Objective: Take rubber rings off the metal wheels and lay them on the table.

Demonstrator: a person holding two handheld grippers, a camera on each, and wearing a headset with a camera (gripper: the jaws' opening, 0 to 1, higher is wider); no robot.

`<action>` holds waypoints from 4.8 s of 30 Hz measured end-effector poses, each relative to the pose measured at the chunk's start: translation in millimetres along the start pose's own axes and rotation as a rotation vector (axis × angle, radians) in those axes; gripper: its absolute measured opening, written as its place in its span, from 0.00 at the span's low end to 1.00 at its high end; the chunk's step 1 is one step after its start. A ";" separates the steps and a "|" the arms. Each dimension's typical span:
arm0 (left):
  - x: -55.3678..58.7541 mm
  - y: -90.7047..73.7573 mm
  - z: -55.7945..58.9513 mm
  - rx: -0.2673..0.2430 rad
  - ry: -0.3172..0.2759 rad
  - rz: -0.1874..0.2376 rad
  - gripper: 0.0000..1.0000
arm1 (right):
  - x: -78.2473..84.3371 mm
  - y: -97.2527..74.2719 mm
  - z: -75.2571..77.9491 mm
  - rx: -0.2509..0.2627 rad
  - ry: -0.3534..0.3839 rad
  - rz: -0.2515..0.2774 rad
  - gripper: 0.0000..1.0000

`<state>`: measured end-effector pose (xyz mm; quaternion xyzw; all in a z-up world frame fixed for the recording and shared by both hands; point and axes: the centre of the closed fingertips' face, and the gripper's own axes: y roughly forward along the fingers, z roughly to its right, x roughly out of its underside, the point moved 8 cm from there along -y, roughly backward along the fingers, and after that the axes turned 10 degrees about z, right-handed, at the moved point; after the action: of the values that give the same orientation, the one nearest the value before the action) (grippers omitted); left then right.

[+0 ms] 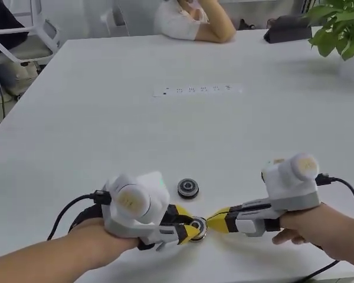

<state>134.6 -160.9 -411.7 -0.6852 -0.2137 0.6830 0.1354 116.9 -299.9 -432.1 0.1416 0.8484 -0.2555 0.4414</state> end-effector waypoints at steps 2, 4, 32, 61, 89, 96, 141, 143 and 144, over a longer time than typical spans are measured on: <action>-0.1 0.0 0.1 -0.002 -0.001 -0.001 0.07 | -0.9 0.2 -0.7 -0.007 0.004 0.005 0.00; -0.4 0.1 0.5 -0.004 -0.001 -0.004 0.07 | -1.3 0.4 -1.7 -0.009 -0.004 0.005 0.00; -1.5 1.5 1.9 -0.005 0.001 -0.002 0.07 | -6.0 7.1 -18.2 -0.112 -0.047 0.003 0.00; -8.0 -9.7 1.5 0.029 -0.015 -0.020 0.13 | -4.4 1.7 -10.9 -0.075 -0.043 0.003 0.00; -18.6 -66.2 -2.7 -0.013 -0.084 0.062 0.39 | -17.9 0.2 -16.7 -0.092 -0.042 0.033 0.00; -16.7 -83.6 -9.3 -0.055 -0.099 0.076 0.46 | -24.5 2.8 -19.9 -0.100 -0.052 0.035 0.00; 6.8 -129.4 -19.2 -0.198 -0.187 0.105 0.60 | -30.7 56.2 -19.7 -0.095 -0.088 -0.079 0.00; 7.2 -129.3 -19.3 -0.198 -0.189 0.104 0.60 | -30.1 57.0 -18.2 -0.091 -0.088 -0.082 0.00; 7.4 -129.2 -19.4 -0.198 -0.189 0.104 0.60 | -29.8 57.5 -17.6 -0.091 -0.088 -0.083 0.00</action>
<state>139.8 -42.6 -355.9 -0.6381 -0.2558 0.7261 0.0108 148.7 -242.8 -417.0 0.0747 0.8441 -0.2406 0.4733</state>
